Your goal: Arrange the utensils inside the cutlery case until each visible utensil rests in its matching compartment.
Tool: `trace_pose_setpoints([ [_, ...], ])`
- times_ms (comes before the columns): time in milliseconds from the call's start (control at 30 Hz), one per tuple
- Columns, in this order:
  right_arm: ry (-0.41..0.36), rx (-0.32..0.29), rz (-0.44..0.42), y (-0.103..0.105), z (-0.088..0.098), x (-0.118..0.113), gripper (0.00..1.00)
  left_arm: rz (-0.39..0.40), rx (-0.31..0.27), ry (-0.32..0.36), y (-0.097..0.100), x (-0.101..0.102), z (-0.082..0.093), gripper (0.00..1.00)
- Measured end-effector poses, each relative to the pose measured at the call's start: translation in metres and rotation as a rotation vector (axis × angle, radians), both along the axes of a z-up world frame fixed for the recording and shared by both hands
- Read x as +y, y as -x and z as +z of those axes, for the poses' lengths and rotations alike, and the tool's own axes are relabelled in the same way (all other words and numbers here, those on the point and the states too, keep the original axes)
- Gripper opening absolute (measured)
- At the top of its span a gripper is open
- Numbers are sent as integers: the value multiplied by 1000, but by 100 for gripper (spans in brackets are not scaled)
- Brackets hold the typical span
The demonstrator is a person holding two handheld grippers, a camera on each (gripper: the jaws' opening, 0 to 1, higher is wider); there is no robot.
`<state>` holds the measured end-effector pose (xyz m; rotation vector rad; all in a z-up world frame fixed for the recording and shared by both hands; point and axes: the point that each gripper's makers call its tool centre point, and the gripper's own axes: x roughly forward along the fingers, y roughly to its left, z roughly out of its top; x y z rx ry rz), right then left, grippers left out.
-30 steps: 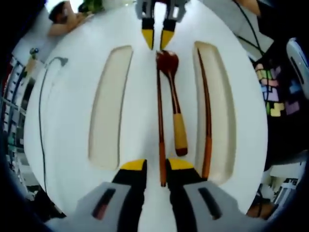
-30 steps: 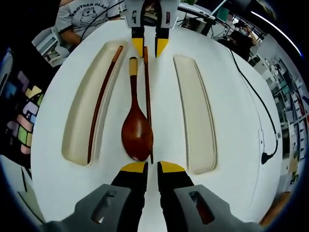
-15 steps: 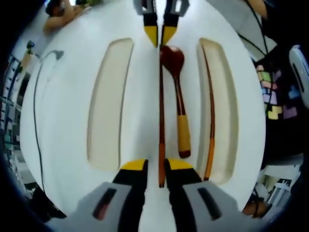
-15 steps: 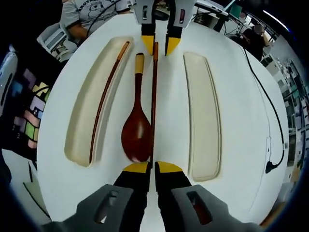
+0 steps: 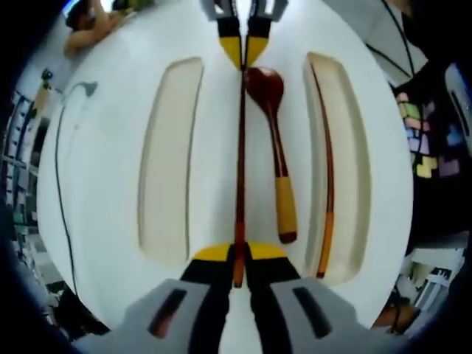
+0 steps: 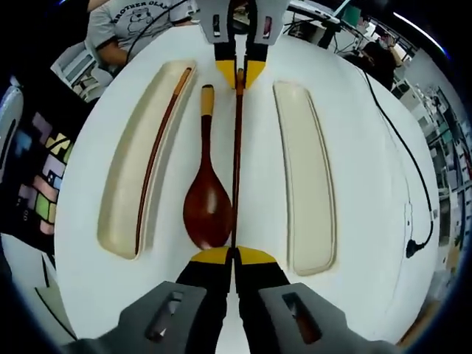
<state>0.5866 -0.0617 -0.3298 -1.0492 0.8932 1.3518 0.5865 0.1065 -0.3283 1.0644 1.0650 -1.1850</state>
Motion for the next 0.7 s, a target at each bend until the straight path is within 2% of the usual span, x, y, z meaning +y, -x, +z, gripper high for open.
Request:
trace_pose_setpoints([
  [100,-3,-8,-11,0,0,0,0,12,5,-15,-1,1,0,6],
  [133,1,-12,-29,0,0,0,0,14,6,-18,-1,1,0,6],
  [167,9,-9,-86,0,0,-1,0,17,6,-21,-1,1,0,6],
  [233,2,-25,-54,0,0,0,0,9,-1,-17,-1,2,0,6],
  [367,-38,-56,-64,0,1,-2,0,-36,-6,6,-1,3,1,6],
  [433,-64,-70,-55,0,1,-2,0,-22,4,29,-2,3,1,5],
  [700,-76,-68,-53,-1,1,-1,0,-24,7,55,-3,3,1,5],
])
